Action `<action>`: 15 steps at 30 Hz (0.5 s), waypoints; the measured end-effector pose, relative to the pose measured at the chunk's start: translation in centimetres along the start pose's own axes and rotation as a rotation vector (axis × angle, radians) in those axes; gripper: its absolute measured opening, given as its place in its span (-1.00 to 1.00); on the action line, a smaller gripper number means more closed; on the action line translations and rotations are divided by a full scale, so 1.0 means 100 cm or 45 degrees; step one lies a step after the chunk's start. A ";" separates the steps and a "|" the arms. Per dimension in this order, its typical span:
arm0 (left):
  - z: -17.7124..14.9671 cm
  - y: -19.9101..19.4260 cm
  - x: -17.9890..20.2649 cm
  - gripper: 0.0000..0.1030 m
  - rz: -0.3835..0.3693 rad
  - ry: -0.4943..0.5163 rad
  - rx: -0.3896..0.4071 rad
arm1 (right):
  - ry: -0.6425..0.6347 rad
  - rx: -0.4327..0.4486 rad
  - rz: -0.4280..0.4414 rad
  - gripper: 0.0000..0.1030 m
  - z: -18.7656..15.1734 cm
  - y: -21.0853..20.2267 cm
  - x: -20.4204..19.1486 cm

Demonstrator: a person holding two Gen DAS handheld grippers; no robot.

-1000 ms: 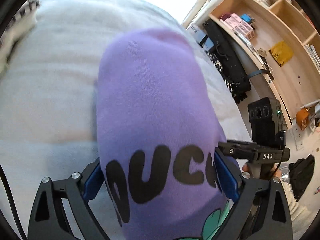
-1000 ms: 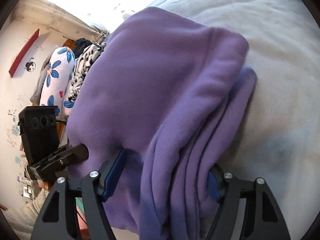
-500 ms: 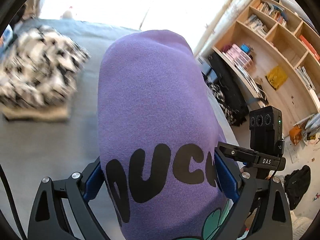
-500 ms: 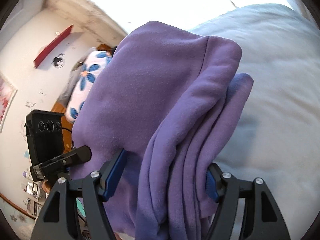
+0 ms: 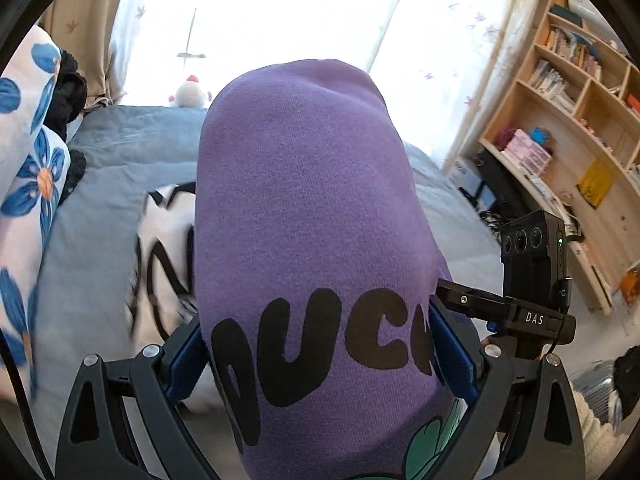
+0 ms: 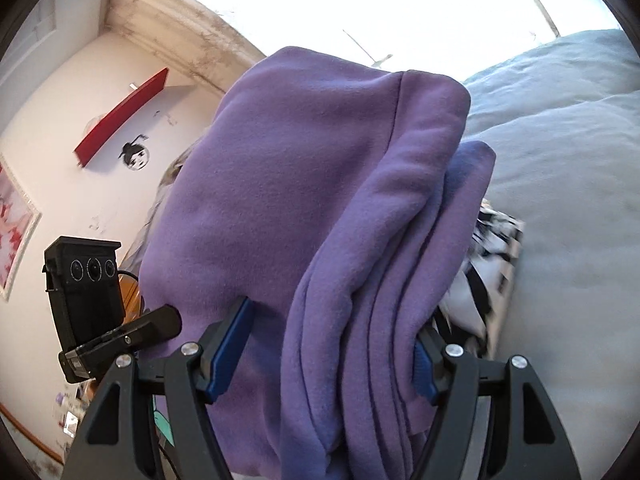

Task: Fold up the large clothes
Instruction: 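Carry the hoodie bundle onto the black-and-white clothes stack with both tools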

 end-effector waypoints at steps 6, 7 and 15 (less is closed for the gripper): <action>-0.016 0.103 -0.096 0.96 0.027 -0.106 -0.131 | 0.069 -0.104 -0.105 0.38 -0.013 0.104 0.077; -0.023 0.113 -0.110 0.99 -0.023 -0.168 -0.112 | 0.047 -0.106 -0.132 0.37 -0.019 0.111 0.087; -0.034 0.102 -0.106 0.99 -0.022 -0.159 -0.009 | -0.104 -0.160 -0.187 0.36 -0.028 0.090 0.081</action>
Point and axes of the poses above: each gripper's, at about its wrist camera, not at the fingertips, and y roughly the way its jaws point, x to its right, z to its top, the point moved 3 cm from there along y, roughly the way its jaws point, and after that the axes turned 1 degree about z, right-handed, at the moved point
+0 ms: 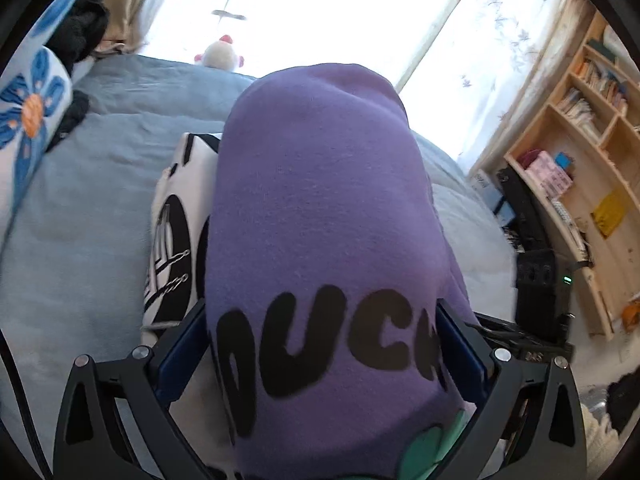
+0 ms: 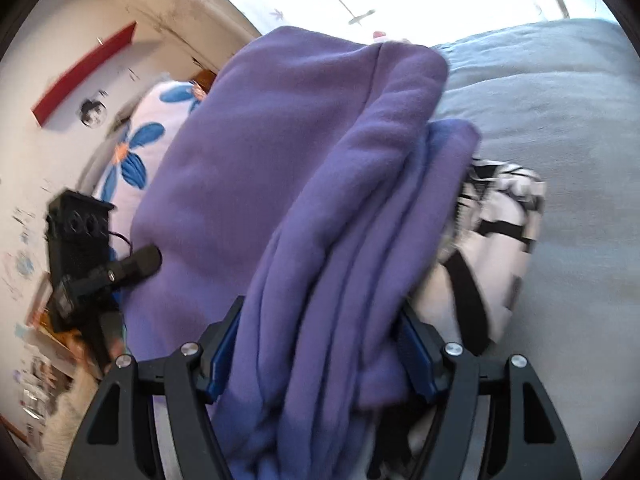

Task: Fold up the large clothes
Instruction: 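Carry the hoodie bundle onto the black-and-white clothes stack with both tools, then open both tools and pull them back from the stack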

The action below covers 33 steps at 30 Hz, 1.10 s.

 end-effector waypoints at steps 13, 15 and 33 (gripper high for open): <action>-0.065 -0.098 0.141 0.99 0.287 0.167 0.021 | -0.100 -0.019 -0.293 0.37 -0.076 -0.156 -0.066; -0.083 -0.120 0.174 0.99 0.296 0.198 0.032 | -0.108 -0.025 -0.303 0.37 -0.085 -0.176 -0.082; -0.236 -0.261 0.375 0.99 0.301 0.217 0.118 | -0.250 0.041 -0.424 0.37 -0.215 -0.404 -0.162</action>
Point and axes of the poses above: each gripper's, at about its wrist camera, not at the fingertips, and y roughly the way its jaws point, x to its right, z to its top, the point moved 3 cm from there along y, roughly the way its jaws point, and after that the axes turned 1 degree about z, right-handed, at the moved point
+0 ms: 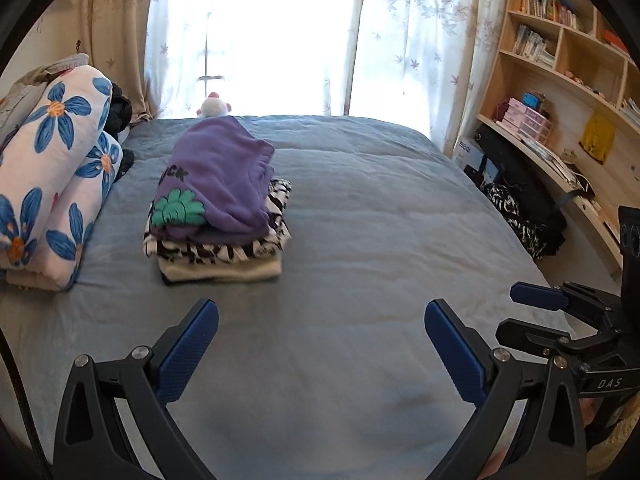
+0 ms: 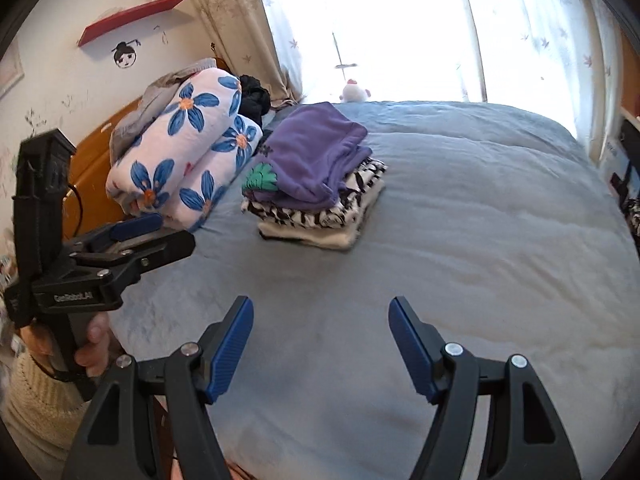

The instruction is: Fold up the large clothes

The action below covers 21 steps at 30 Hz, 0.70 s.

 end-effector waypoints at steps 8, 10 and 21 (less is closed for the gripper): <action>-0.066 -0.006 0.055 0.99 0.110 0.076 -0.001 | 0.073 0.078 -0.117 0.43 -0.061 -0.035 0.032; -0.083 -0.003 0.066 0.99 0.118 0.064 -0.002 | 0.097 0.098 -0.163 0.55 -0.074 -0.036 0.041; -0.144 0.029 0.087 0.99 0.135 -0.099 0.006 | 0.149 0.185 -0.463 1.00 -0.137 -0.026 0.072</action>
Point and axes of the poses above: each gripper's, at about its wrist camera, not at the fingertips, and y roughly the way its jaws point, x to its right, z to its top, the point moved 3 cm from there along y, roughly the way its jaws point, and after that the axes turned 1 degree about z, right-handed, at the moved point
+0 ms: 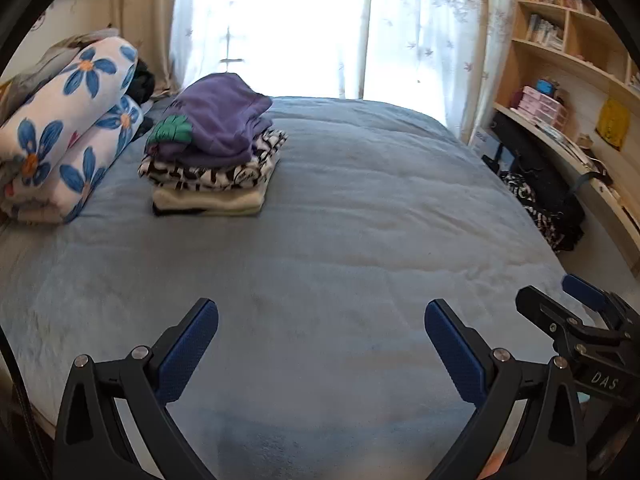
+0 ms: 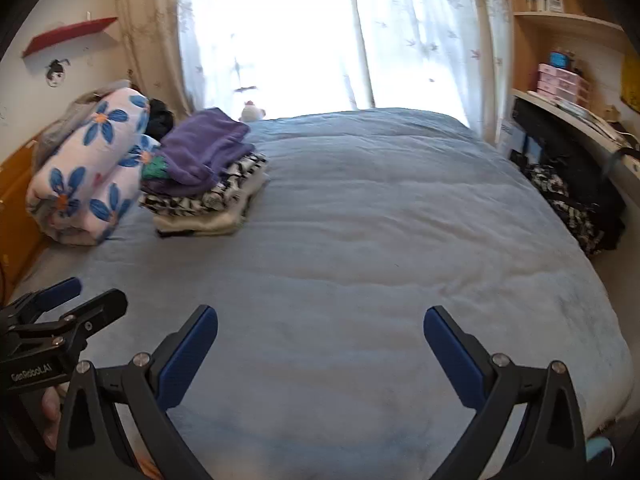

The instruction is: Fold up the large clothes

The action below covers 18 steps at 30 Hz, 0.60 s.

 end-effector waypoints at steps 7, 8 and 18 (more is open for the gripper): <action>-0.033 0.020 0.002 0.99 0.063 -0.049 -0.033 | 0.009 0.029 -0.103 1.00 -0.033 0.007 -0.003; -0.036 0.022 0.003 0.99 0.058 -0.061 -0.046 | 0.018 0.025 -0.113 1.00 -0.037 0.008 -0.003; -0.063 0.038 0.002 0.99 0.076 -0.095 -0.136 | 0.034 -0.051 -0.140 1.00 -0.059 0.023 0.000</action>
Point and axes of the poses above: each gripper's, at about its wrist camera, not at the fingertips, and y roughly the way its jaws point, x to its right, z to its top, the point moved 3 cm from there along y, roughly the way its jaws point, and after that the axes turned 1 degree about z, right-handed, at the moved point
